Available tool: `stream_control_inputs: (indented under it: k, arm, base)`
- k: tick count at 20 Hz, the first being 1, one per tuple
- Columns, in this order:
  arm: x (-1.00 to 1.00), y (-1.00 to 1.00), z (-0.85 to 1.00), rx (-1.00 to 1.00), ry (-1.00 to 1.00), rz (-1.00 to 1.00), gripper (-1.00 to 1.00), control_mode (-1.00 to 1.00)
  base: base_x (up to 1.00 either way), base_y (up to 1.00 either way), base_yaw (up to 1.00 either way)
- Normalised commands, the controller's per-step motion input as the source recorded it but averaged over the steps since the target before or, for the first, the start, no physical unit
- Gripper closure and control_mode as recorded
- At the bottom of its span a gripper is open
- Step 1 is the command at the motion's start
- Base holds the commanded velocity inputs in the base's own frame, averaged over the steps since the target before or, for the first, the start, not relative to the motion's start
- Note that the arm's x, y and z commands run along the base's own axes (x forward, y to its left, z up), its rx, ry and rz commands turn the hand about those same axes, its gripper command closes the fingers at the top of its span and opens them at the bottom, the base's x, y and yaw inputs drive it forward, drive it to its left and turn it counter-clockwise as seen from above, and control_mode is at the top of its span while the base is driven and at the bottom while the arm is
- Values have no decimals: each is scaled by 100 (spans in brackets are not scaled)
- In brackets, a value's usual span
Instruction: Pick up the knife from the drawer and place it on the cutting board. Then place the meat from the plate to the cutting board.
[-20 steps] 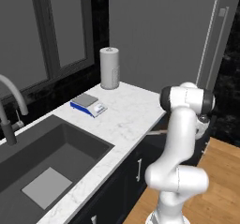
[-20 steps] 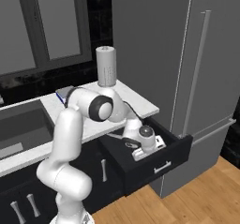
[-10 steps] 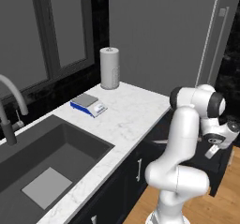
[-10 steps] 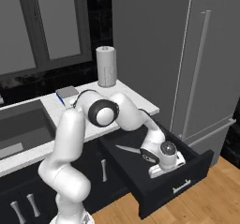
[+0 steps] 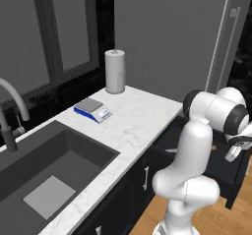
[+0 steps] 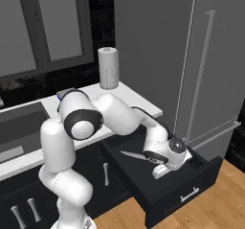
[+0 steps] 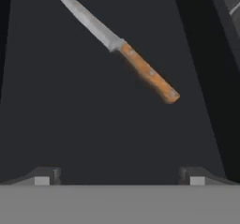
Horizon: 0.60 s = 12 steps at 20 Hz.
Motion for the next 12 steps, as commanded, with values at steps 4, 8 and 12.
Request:
stream_control_inputs:
  k: [4,8,12]
  arm:
    - [0,47,29,0,0,27,-100,-100]
    - [7,16,17,1,1,34,-100,-100]
    - [6,7,1,5,0,44,-100,-100]
  base:
    - [0,0,0]
    - [0,0,0]
    - [0,0,0]
